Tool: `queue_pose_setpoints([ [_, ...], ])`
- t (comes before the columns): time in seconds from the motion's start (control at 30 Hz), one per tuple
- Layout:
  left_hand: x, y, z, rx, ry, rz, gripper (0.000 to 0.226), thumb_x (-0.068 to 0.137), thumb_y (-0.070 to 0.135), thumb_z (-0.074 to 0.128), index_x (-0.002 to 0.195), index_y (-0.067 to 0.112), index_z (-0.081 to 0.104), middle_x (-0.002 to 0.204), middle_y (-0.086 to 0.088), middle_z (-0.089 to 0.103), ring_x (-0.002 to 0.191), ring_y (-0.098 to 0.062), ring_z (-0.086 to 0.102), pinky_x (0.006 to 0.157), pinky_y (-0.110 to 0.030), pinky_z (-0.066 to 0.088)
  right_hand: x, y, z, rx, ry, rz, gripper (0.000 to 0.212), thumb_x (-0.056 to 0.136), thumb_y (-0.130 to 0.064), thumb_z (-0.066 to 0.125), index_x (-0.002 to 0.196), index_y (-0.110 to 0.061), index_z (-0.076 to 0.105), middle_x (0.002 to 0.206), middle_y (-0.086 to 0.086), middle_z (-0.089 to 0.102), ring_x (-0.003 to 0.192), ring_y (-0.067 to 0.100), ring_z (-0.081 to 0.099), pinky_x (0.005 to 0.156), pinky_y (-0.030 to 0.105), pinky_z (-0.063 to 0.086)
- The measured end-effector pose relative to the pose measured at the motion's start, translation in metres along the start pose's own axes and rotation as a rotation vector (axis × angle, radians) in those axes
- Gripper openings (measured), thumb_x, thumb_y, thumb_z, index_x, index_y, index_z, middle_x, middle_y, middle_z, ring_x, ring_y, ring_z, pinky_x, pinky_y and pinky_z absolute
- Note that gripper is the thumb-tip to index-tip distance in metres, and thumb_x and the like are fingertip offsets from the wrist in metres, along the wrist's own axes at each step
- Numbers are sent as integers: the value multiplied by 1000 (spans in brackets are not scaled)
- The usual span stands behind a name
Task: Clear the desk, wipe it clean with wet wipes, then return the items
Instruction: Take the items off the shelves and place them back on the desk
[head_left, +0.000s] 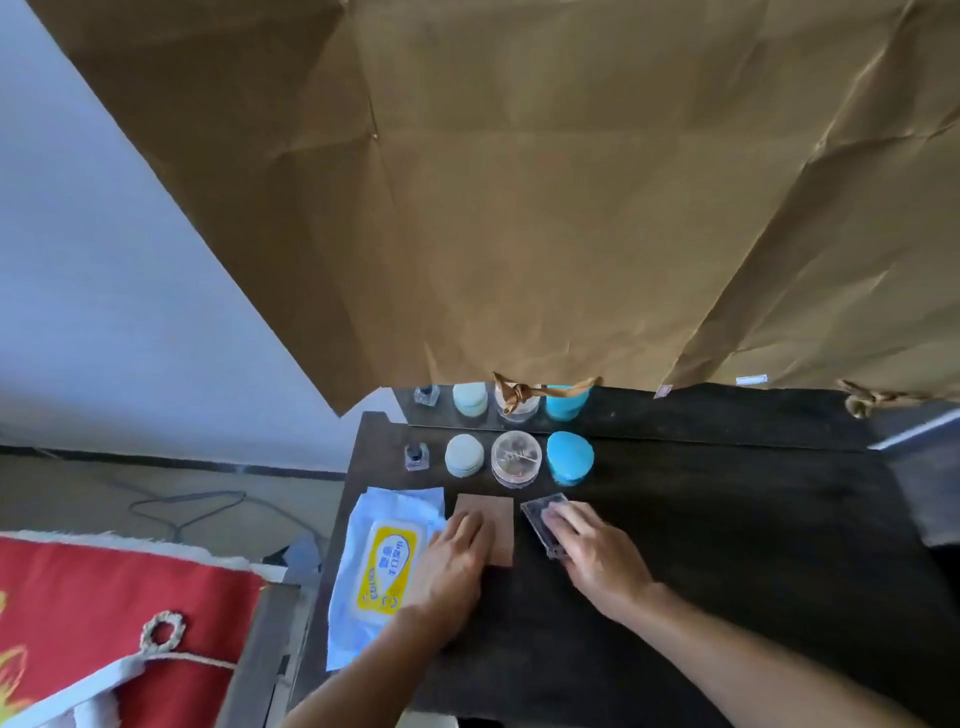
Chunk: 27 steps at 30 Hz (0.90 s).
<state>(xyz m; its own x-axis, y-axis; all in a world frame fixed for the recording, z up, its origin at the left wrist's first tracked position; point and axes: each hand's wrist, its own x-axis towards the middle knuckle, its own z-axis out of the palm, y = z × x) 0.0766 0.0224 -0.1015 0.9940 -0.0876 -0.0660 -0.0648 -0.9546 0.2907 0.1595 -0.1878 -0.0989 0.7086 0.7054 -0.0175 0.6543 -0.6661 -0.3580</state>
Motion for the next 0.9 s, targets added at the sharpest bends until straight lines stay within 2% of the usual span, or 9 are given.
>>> queue_pose_setpoints([
  [0.07, 5, -8, 3, -5, 13, 51, 43, 62, 11, 39, 100, 12, 59, 104, -4, 56, 93, -25, 49, 63, -32, 51, -3, -5, 10, -31, -6, 34, 60, 61, -9, 81, 117, -8, 62, 122, 5, 60, 118, 22, 56, 76, 30, 58],
  [0.13, 5, -11, 8, 26, 18, 101, 41, 61, 9, 49, 101, 11, 59, 104, -5, 53, 89, -26, 47, 64, -33, 49, -8, -11, 19, -51, -42, 69, 65, 58, -9, 81, 120, -7, 61, 128, 8, 57, 124, 23, 52, 81, 27, 57],
  [0.23, 3, -15, 11, 131, -49, 166, 62, 48, 11, 68, 110, 12, 61, 107, -6, 57, 89, -27, 53, 72, -35, 50, -10, -20, 26, -67, -72, 126, 68, 57, -9, 81, 122, -8, 60, 134, 9, 54, 129, 24, 47, 86, 27, 55],
  [0.37, 1, -17, 17, 243, -108, 183, 65, 52, 15, 68, 117, 17, 61, 108, -6, 59, 90, -27, 55, 79, -39, 46, -8, -23, 36, -57, -98, 185, 69, 63, -7, 75, 129, -7, 53, 142, 9, 47, 135, 24, 40, 90, 35, 53],
  [0.43, 2, -16, 17, 275, -117, 184, 57, 51, 17, 68, 109, 18, 65, 105, -5, 60, 89, -26, 54, 79, -38, 42, -7, -23, 36, -24, -119, 203, 68, 72, -7, 67, 136, -8, 45, 151, 8, 34, 142, 22, 26, 93, 38, 51],
  [0.53, 4, -13, 12, 303, -130, 200, 37, 48, 22, 74, 84, 21, 68, 94, -3, 62, 81, -24, 58, 72, -38, 46, -7, -25, 29, -33, -166, 210, 64, 84, -14, 57, 143, -12, 34, 158, 4, 14, 146, 18, 8, 103, 37, 41],
  [0.6, 7, -7, 5, 320, -125, 218, 29, 46, 25, 77, 72, 21, 64, 84, -2, 62, 72, -24, 59, 65, -36, 46, -12, -25, 18, -29, -135, 240, 57, 86, -18, 56, 139, -17, 38, 156, 3, 20, 144, 19, 15, 103, 37, 41],
  [0.73, 15, 25, -9, 328, -65, 268, 22, 51, 27, 76, 68, 19, 64, 72, -2, 60, 63, -24, 60, 54, -33, 48, -46, -12, -8, 6, -45, 353, 46, 91, -23, 52, 136, -20, 45, 151, -1, 31, 136, 17, 33, 102, 34, 42],
  [0.9, 20, 111, -20, 322, -15, 330, 28, 49, 29, 83, 69, 20, 67, 70, 0, 64, 63, -20, 64, 56, -29, 54, -128, 25, -48, -15, 27, 466, 44, 91, -29, 50, 135, -22, 46, 148, -5, 33, 134, 13, 36, 97, 34, 44],
])
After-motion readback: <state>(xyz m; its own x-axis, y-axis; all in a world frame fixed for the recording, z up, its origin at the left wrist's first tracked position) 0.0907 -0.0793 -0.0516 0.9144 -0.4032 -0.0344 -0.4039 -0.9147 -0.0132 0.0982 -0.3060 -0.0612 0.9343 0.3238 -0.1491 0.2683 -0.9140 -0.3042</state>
